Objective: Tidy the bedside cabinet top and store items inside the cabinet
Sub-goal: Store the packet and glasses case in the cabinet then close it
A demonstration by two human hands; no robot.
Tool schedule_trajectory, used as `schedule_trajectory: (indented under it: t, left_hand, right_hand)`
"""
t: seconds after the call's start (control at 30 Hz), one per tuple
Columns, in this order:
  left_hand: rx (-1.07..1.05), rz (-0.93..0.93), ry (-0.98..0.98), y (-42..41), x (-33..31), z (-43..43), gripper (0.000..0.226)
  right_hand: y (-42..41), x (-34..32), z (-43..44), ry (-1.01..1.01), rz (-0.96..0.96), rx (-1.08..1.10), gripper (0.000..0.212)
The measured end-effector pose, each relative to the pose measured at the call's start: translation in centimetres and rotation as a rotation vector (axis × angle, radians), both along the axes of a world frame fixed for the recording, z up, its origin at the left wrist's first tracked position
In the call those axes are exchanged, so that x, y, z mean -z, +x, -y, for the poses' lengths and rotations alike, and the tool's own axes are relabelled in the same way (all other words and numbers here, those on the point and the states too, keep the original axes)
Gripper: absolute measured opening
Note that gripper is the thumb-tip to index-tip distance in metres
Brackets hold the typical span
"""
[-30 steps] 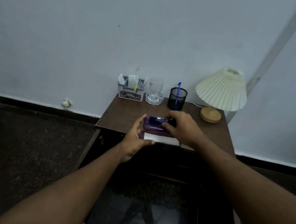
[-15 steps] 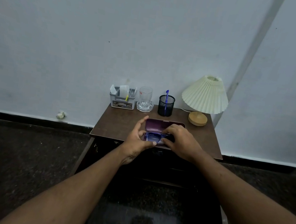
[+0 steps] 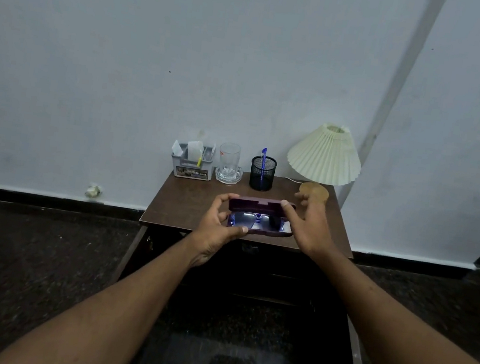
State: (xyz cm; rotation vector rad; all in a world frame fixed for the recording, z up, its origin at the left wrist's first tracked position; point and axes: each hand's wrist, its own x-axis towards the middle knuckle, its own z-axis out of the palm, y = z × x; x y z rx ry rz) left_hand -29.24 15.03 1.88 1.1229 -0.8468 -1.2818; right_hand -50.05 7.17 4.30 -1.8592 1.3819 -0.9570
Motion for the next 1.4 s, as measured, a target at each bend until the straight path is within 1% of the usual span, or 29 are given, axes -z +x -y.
schedule_trajectory:
  t: [0.07,0.1,0.17,0.23,0.3,0.37,0.43,0.53,0.6,0.87,1.13,1.27,1.4]
  left_hand:
    - [0.006,0.003,-0.009,-0.2,0.2,0.1,0.067]
    - [0.014,0.009,-0.016,-0.3,0.2,0.1,0.062]
    - [0.027,0.040,-0.030,-0.5,0.4,0.3,0.055]
    - [0.027,0.069,-0.032,-0.6,0.4,0.3,0.050]
    - [0.025,0.094,-0.029,-0.7,0.4,0.3,0.045]
    - [0.021,0.093,-0.034,-0.8,0.2,0.3,0.046]
    - [-0.006,0.023,-0.024,-1.0,-0.2,0.3,0.046]
    - [-0.091,-0.090,0.004,-1.5,-0.7,0.4,0.037]
    - [-0.115,-0.096,0.016,-1.8,-0.9,0.4,0.036]
    - [-0.106,-0.095,0.028,-1.4,-1.2,0.6,0.036]
    - [-0.101,-0.091,0.035,-1.5,-1.3,1.0,0.036]
    - [-0.147,-0.107,0.042,-1.9,-1.0,1.2,0.031]
    - [-0.182,-0.178,0.075,-2.3,-0.8,1.3,0.027]
  right_hand:
    - [0.0,0.1,-0.6,0.305,0.170,-0.055,0.043]
    - [0.2,0.1,-1.0,0.400,0.247,-0.073,0.043]
    - [0.5,0.3,-1.4,0.488,0.379,-0.095,0.043]
    - [0.8,0.7,-1.6,0.480,0.460,-0.089,0.038]
    - [0.9,0.9,-1.7,0.451,0.507,-0.082,0.026]
    - [0.9,1.0,-1.8,0.448,0.535,-0.088,0.020]
    - [1.0,0.9,-1.8,0.452,0.549,-0.089,0.024]
    - [1.1,0.8,-1.8,0.454,0.573,-0.083,0.026]
    - [1.2,0.9,-1.8,0.442,0.567,-0.076,0.028]
    - [1.3,0.4,-2.0,0.409,0.557,-0.086,0.034]
    - [1.3,0.3,-2.0,0.382,0.541,-0.077,0.035]
    - [1.0,0.6,-1.8,0.382,0.571,-0.033,0.032]
    - [0.9,0.3,-1.6,0.436,0.627,0.025,0.038]
